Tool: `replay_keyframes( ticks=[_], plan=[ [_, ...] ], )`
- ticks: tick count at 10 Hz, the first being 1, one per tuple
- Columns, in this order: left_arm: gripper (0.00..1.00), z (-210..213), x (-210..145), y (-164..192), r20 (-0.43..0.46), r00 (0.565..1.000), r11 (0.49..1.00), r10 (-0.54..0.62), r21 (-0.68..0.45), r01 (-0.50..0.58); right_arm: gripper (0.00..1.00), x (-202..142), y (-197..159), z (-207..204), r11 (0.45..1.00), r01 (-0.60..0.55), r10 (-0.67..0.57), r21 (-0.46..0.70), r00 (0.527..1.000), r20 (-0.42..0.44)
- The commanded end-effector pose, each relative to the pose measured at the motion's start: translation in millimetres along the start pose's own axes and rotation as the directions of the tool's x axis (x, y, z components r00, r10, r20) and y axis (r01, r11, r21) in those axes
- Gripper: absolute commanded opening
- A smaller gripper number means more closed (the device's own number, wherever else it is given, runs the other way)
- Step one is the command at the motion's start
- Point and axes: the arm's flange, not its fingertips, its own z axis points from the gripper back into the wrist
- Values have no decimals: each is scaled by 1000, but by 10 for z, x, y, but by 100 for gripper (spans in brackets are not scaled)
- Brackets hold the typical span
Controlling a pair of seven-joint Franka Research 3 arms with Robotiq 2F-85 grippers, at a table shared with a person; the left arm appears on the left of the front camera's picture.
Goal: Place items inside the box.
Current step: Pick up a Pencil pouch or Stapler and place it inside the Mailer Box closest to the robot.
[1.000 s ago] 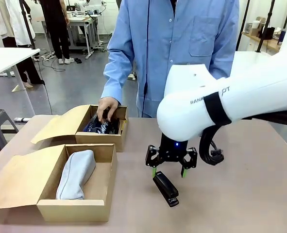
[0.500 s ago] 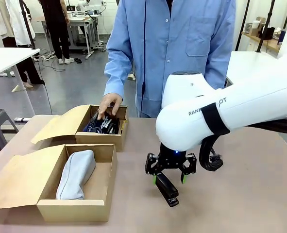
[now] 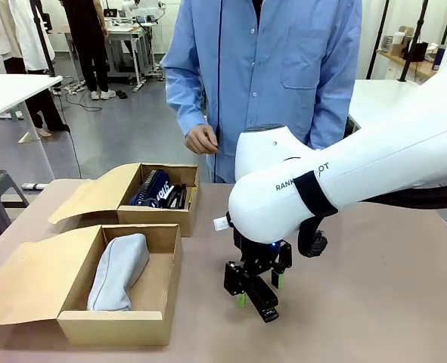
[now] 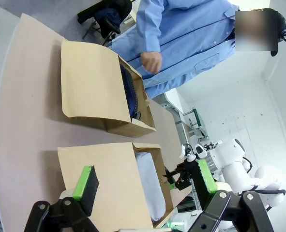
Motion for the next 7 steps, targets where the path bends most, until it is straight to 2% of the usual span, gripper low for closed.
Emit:
replay_keyframes(
  ticks=[1, 4, 7],
  plan=[
    [100, -7, 10, -11, 18, 1000, 1000, -21, -18, 21, 100, 11, -33, 51, 1000, 22, -21, -19, 1000, 18],
    [100, -7, 10, -11, 18, 1000, 1000, -21, -18, 21, 100, 70, -29, -28, 996, 78, -76, -51, 996, 40],
    [100, -7, 10, -11, 18, 1000, 1000, -21, -18, 21, 100, 140, 47, -200, 998, 38, -38, -54, 999, -1]
  ],
)
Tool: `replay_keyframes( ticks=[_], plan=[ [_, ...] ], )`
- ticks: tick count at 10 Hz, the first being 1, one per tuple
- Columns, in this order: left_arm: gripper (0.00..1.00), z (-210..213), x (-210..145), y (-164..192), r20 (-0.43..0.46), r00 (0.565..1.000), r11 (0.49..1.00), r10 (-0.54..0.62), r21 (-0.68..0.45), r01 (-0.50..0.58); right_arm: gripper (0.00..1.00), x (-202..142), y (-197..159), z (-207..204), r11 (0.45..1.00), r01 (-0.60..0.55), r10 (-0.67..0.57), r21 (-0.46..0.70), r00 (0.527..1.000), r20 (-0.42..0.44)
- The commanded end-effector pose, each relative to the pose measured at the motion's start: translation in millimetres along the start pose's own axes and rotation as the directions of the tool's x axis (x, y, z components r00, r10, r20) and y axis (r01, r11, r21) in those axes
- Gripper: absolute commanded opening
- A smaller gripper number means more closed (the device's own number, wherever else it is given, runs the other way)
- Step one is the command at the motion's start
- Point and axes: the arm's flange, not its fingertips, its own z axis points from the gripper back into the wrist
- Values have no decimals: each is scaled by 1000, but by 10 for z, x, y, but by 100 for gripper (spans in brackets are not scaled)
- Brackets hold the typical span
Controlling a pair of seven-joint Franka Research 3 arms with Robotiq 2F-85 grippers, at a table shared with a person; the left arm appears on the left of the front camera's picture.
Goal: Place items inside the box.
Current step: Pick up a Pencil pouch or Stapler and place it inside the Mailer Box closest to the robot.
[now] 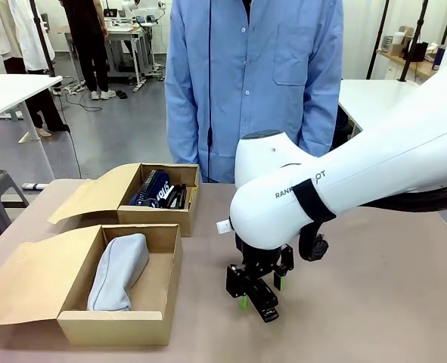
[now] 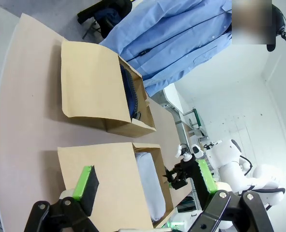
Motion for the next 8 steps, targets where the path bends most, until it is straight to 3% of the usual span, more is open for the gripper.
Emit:
replay_keyframes(
  ticks=[1, 2, 3, 4, 5, 6, 7, 8],
  plan=[
    [100, -7, 10, -11, 18, 1000, 1000, -21, -18, 22, 100, 91, 67, -4, 1000, 12, -11, -29, 1000, 26],
    [100, -7, 10, -11, 18, 1000, 1000, -21, -18, 22, 100, 78, 50, 7, 1000, 9, -8, -26, 999, 45],
    [100, -7, 10, -11, 18, 1000, 1000, -21, -18, 22, 40, 76, 55, 1, 999, 17, -16, -27, 999, 31],
    [100, -7, 10, -11, 18, 1000, 1000, -21, -18, 22, 40, 72, 68, 2, 999, 20, -18, -41, 999, 34],
    [100, -7, 10, -11, 18, 1000, 1000, -21, -18, 22, 0, 77, 70, 3, 999, 24, -22, -38, 999, 33],
    [100, -7, 10, -11, 18, 1000, 1000, -21, -18, 22, 35, 75, 57, 9, 999, 37, -36, -21, 999, 30],
    [100, -7, 10, -11, 18, 1000, 1000, -21, -18, 22, 0, 75, 57, 13, 999, 40, -40, -20, 999, 34],
    [100, -7, 10, -11, 18, 1000, 1000, -21, -18, 22, 0, 74, 61, 13, 999, 44, -44, -15, 998, 36]
  ],
)
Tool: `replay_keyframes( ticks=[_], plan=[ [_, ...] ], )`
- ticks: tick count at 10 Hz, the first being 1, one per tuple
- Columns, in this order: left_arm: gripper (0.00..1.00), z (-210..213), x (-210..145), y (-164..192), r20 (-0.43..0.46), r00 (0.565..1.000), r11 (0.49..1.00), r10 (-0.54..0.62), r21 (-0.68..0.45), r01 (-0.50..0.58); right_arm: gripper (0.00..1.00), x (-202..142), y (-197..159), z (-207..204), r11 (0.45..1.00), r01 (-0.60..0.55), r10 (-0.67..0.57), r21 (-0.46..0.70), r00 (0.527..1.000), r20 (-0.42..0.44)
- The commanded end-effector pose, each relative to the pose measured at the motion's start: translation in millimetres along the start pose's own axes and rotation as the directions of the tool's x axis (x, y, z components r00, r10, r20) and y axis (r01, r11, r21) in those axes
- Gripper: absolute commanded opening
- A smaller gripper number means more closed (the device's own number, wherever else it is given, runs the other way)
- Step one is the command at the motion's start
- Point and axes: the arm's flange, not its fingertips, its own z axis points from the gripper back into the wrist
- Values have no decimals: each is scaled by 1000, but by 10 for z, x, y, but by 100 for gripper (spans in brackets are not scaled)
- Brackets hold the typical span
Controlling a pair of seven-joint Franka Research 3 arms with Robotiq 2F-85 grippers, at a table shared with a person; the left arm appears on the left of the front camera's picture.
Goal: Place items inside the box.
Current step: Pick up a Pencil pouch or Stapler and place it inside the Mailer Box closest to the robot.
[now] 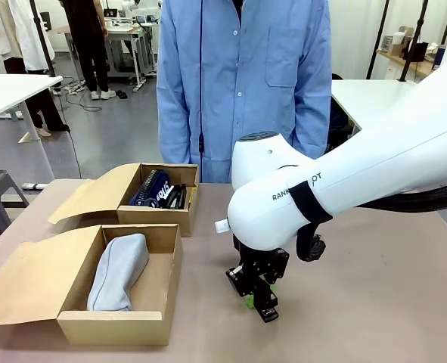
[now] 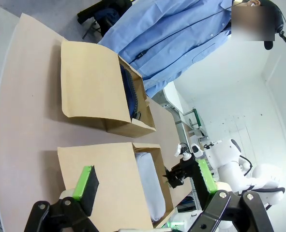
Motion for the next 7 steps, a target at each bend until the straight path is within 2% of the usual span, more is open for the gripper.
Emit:
replay_keyframes(
  ticks=[1, 3, 4, 5, 6, 7],
  plan=[
    [100, -7, 10, -11, 18, 1000, 1000, -21, -18, 21, 0, 18, 65, -20, 1000, 22, -22, -16, 1000, 19],
    [100, -7, 10, -11, 18, 1000, 1000, -21, -18, 21, 0, -35, 73, 75, 999, 31, -30, -13, 999, 25],
    [100, -7, 10, -11, 18, 1000, 1000, -21, -18, 21, 0, -102, 97, 253, 996, 84, -83, -21, 996, 39],
    [100, -7, 10, -11, 18, 1000, 1000, -21, -18, 21, 0, -263, 182, 598, 982, 186, -185, -32, 982, 30],
    [100, -7, 10, -11, 18, 1000, 1000, -21, -18, 21, 0, -504, 314, 1015, 949, 314, -313, -12, 949, 26],
    [100, -7, 10, -11, 18, 1000, 1000, -21, -18, 21, 0, -764, 475, 1334, 930, 366, -365, 10, 924, 115]
  ],
)
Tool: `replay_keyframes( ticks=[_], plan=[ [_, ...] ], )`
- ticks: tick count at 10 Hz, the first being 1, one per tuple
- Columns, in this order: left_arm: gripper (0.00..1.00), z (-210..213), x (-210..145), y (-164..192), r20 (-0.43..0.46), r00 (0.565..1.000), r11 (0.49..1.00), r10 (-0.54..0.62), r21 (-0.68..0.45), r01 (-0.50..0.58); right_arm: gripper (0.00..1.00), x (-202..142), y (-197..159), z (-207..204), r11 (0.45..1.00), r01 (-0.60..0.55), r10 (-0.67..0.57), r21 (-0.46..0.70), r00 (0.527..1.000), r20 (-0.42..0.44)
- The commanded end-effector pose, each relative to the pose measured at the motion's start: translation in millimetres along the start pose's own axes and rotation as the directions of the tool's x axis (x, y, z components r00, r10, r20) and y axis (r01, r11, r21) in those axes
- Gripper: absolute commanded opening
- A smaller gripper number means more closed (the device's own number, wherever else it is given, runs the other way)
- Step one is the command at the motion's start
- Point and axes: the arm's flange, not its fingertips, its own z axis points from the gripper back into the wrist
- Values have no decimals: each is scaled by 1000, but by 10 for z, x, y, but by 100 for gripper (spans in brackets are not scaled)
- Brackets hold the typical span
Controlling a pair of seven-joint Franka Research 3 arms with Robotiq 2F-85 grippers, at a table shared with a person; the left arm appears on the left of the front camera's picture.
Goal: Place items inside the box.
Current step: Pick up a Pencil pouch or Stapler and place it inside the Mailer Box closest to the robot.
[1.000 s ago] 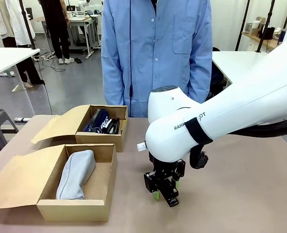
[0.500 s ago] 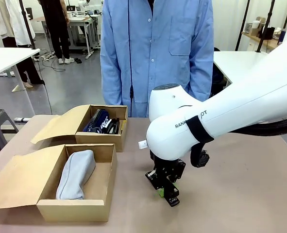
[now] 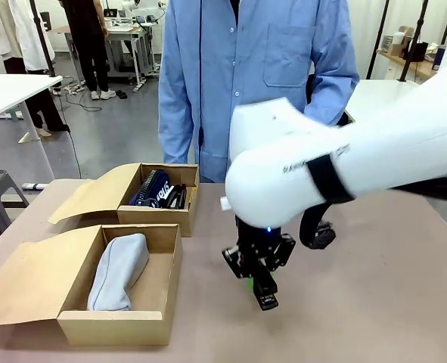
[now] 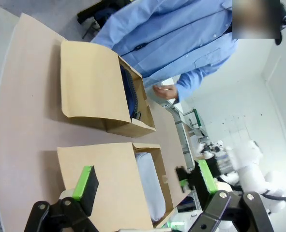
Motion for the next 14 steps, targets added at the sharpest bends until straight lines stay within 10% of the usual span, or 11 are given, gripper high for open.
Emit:
replay_keyframes(
  ticks=[1, 4, 5, 8, 11, 14],
  plan=[
    [100, -7, 9, -9, 18, 1000, 1000, -21, -18, 21, 17, -459, 165, 513, 991, 136, -137, 18, 988, 74],
    [100, -7, 9, -9, 18, 1000, 1000, -21, -18, 21, 17, -304, 98, 390, 997, 71, -72, 18, 997, 41],
    [100, -7, 9, -9, 18, 1000, 1000, -21, -18, 21, 37, -569, 171, 663, 993, 114, -116, 27, 988, 97],
    [100, -7, 9, -9, 18, 1000, 1000, -21, -18, 21, 37, -590, -105, 617, 924, 270, -327, 270, 924, 197],
    [100, -7, 9, -9, 18, 1000, 1000, -21, -18, 21, 37, -400, 81, 660, 932, 207, -273, 296, 940, 203],
    [100, -7, 9, -9, 18, 1000, 1000, -21, -18, 21, 37, -919, -1074, 794, 918, 184, -238, 353, 964, 116]
  ],
)
